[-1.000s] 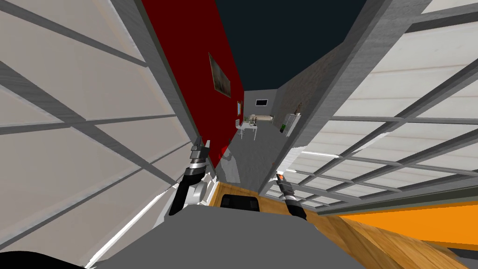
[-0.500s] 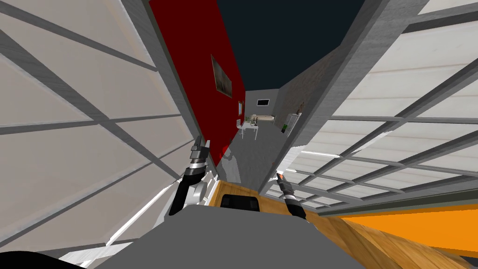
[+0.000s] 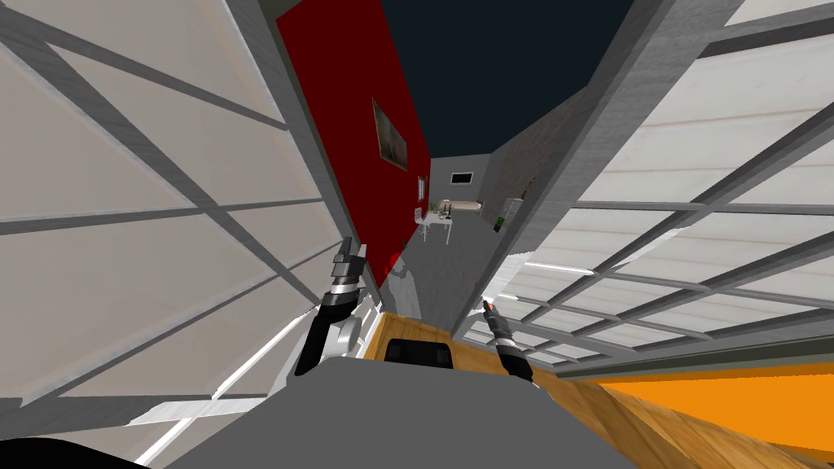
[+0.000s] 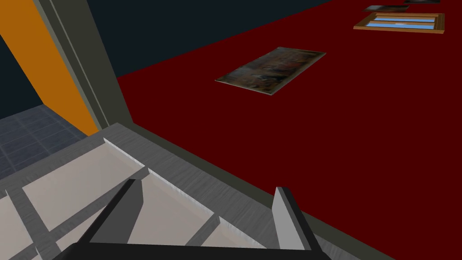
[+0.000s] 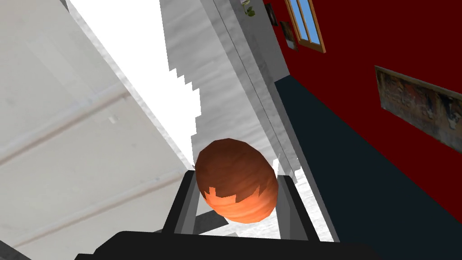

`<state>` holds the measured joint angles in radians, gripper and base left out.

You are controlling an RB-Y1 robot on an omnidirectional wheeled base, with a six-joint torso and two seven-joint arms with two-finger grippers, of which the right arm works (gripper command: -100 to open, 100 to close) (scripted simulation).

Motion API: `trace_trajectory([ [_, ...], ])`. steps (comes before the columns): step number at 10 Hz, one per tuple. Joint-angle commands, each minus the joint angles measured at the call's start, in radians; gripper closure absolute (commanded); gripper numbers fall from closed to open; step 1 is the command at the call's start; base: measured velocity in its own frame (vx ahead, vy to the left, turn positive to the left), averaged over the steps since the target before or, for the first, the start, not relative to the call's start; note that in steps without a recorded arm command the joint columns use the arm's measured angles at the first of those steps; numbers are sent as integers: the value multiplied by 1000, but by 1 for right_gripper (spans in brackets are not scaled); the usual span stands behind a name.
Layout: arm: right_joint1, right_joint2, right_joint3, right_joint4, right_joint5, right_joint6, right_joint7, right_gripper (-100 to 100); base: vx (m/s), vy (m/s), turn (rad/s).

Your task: Pull the door open

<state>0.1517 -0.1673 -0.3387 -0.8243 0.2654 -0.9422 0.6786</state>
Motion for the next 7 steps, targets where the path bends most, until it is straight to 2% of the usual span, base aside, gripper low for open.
trace_trajectory([
  [1,-1,-1,16,-5,-22,-3,-49,100,-42,-7,47],
  [2,-1,-5,28,-5,-44,-2,-75,100,-59,-19,70],
  [3,-1,-5,28,-5,-44,-2,-88,100,-40,-20,39],
  [4,-2,-8,39,-6,-66,-1,-124,100,-37,-17,57],
  [5,-2,-8,39,-6,-66,-1,-127,100,-28,-13,27],
  [7,-3,-15,63,-7,-110,0,-192,100,-46,-15,63],
])
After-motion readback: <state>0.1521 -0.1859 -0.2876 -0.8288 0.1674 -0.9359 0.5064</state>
